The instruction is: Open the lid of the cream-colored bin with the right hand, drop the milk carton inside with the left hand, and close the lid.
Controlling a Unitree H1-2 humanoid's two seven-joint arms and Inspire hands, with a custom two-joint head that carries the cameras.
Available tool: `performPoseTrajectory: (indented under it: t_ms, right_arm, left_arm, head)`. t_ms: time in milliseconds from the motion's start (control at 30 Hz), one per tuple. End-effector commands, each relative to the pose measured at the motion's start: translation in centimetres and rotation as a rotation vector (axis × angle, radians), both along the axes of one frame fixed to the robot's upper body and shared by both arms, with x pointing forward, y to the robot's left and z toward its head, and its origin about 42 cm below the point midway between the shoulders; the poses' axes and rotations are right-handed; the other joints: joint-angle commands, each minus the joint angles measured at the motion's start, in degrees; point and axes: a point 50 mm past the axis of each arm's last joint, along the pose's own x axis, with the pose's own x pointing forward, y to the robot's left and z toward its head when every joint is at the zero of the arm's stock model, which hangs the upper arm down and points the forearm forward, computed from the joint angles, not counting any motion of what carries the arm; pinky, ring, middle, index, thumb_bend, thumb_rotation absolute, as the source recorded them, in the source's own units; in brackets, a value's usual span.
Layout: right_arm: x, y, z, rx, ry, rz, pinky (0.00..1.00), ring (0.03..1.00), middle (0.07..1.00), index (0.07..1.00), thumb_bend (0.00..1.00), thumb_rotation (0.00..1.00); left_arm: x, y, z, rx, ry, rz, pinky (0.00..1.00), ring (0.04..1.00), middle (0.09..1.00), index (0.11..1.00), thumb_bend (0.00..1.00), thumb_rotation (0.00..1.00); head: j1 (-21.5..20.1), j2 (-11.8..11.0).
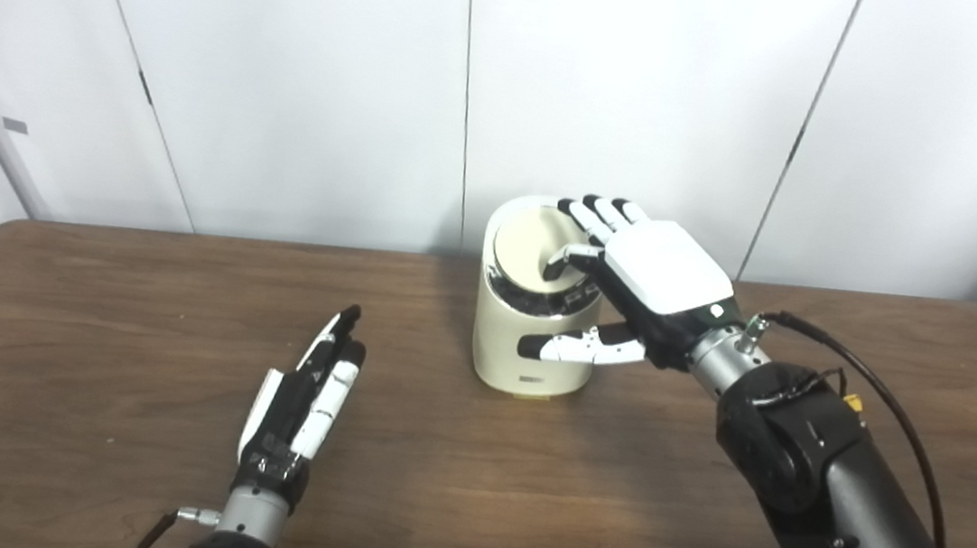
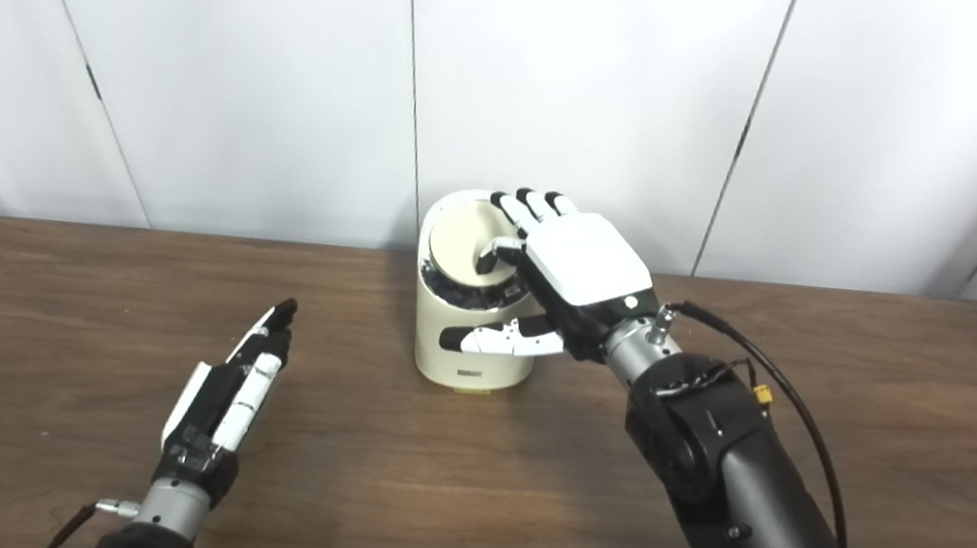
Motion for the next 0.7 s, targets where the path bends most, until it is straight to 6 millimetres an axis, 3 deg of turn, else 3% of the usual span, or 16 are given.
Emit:
performPoseTrajectory:
  t_ms: [0, 333, 667]
  right_arm:
    - [0.3, 0.1, 0.7, 0.005, -0.01, 0.001, 1.0, 1.0, 0.991, 0.703, 0.6, 0.98]
    - [0.6, 0.5, -0.2, -0.003, 0.008, -0.011, 1.0, 1.0, 1.0, 0.757, 0.59, 0.96]
    - [1.1, 0.2, -0.5, -0.024, 0.039, -0.014, 1.0, 1.0, 1.0, 0.703, 0.65, 1.0]
  left_arm:
    - [0.4, -0.2, 1.7, 0.004, -0.07, -0.012, 1.0, 1.0, 1.0, 1.0, 0.68, 0.86]
    - [0.3, -0.5, 2.0, 0.002, -0.068, -0.012, 1.0, 1.0, 1.0, 1.0, 0.66, 0.87]
    - [0.6, -0.6, 1.9, -0.011, -0.068, -0.019, 1.0, 1.0, 1.0, 1.0, 0.67, 0.87]
  head:
    - [0.2, 0.14]
    - [-0.08, 0.44]
    - [0.26, 0.42]
